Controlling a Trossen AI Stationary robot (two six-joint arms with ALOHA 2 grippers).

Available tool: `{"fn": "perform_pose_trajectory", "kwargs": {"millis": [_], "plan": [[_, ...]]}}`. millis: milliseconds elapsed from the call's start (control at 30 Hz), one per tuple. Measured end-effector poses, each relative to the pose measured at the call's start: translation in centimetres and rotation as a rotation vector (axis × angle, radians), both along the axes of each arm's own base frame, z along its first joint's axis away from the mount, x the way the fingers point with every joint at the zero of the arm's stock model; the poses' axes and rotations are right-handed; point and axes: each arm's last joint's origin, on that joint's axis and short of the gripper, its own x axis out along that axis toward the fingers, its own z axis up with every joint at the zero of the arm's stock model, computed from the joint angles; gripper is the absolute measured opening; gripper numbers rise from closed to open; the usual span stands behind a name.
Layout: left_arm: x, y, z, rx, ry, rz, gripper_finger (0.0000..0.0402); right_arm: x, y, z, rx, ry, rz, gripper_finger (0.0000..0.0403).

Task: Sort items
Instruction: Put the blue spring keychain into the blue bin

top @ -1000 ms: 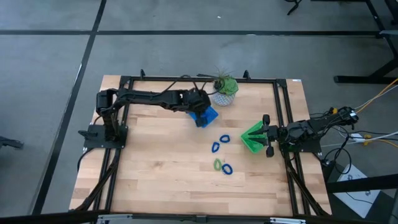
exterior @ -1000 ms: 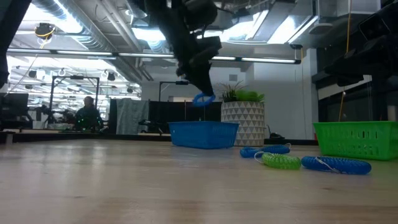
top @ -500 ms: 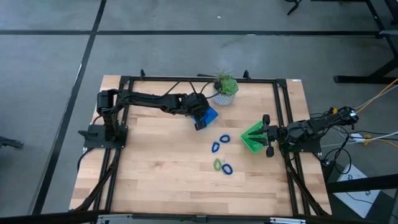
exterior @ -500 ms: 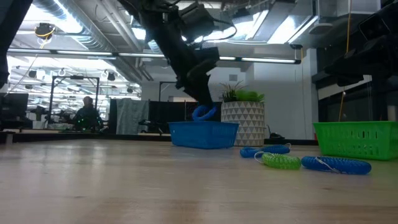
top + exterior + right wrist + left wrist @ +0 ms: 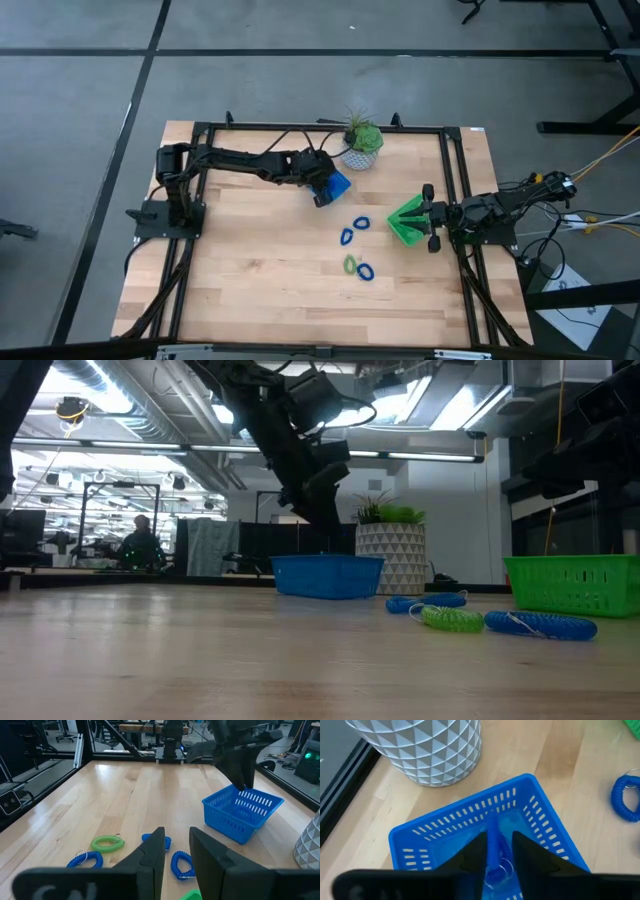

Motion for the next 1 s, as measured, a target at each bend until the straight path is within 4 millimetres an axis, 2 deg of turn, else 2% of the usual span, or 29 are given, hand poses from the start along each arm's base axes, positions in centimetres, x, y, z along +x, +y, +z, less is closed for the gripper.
{"fn": "perform_pose_trajectory", "kwargs": {"millis": [267,400,567,767,900,1000], "plan": [[0.2,-0.1,0.1,-0.016,-0.023,-0.018,0.0145,0.0,0.0,0.0,0.000,0.000,0.000,0.0090],[1.1,-0.8,0.8,-0.065,-0.135,-0.156,0.0157,0.0,0.0,0.0,0.000,0.000,0.000,0.0090],[2.4,-3.0,2.0,-0.058,-0.293,-0.386,0.0158,0.0,0.0,0.0,0.000,0.000,0.000,0.0090],[3.0,-6.5,2.5,0.061,-0.322,-0.583,0.0153,0.0,0.0,0.0,0.000,0.000,0.000,0.0090],[3.3,-8.5,2.3,0.088,-0.325,-0.652,0.0153,0.0,0.0,0.0,0.000,0.000,0.000,0.0090],[3.7,-9.4,2.0,0.121,-0.337,-0.637,0.0154,0.0,0.0,0.0,0.000,0.000,0.000,0.0090]]}}
